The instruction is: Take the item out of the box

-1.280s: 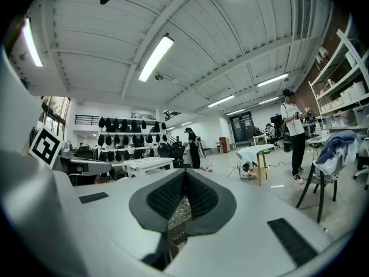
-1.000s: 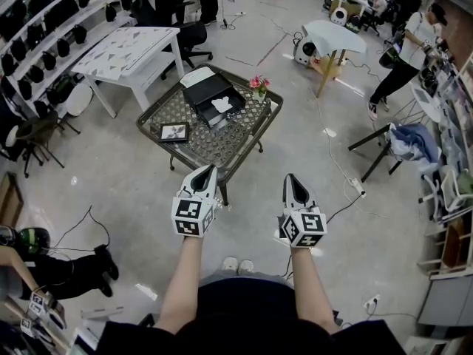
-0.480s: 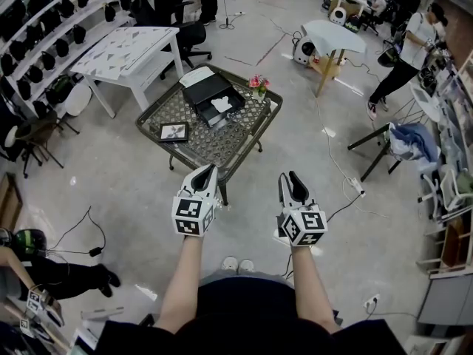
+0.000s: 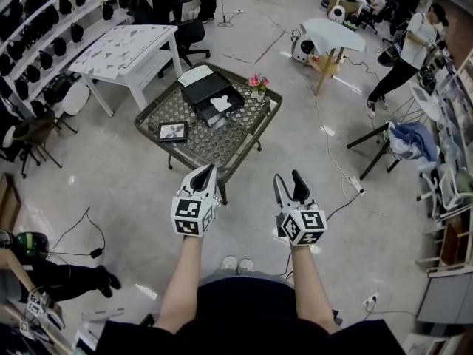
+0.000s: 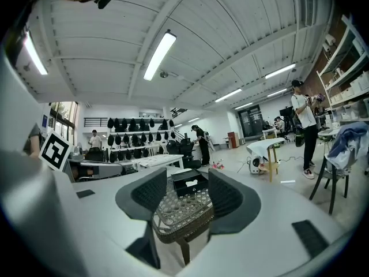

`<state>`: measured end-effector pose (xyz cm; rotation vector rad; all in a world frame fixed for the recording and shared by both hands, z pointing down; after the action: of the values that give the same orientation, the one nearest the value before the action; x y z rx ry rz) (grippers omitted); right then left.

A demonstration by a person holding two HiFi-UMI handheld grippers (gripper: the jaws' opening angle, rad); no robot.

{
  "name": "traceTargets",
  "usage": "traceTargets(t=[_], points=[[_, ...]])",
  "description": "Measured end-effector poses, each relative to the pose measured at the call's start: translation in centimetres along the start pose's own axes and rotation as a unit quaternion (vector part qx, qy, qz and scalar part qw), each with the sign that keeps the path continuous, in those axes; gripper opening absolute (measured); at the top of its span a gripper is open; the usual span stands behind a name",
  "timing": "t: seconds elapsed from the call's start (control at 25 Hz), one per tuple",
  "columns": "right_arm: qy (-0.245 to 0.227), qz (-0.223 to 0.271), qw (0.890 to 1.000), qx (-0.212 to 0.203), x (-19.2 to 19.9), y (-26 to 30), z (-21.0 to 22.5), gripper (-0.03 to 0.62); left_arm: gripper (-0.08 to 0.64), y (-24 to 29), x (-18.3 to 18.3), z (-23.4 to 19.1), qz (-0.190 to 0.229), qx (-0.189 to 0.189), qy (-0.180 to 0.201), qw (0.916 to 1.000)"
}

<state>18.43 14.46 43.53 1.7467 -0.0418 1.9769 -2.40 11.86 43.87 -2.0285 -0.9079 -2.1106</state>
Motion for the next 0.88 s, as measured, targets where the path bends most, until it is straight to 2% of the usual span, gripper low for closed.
traceTargets(t=[0.56, 0.88], points=[[0.016, 0.010, 1.000, 0.021, 0.4, 2.1, -0.8, 0.216, 0.020, 1.2, 0.1, -3.3, 0.004, 0.012, 0.006, 0.9999], [0.021, 0.012, 0.999, 0.027, -0.8, 4.2, 1.0, 0.216, 0.020, 4.2, -0.7, -4.5, 0.003, 0.015, -0.001, 0.9999]])
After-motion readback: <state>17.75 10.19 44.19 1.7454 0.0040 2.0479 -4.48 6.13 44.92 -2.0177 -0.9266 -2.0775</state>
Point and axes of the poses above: the fingertips, and each gripper's own axes: y forward along the fingers, z to its right, x out of its underside, the point moved 1 cm from there along -y, backward along the fingers, and after that the axes turned 10 degrees about -z, right-handed, at the moved point
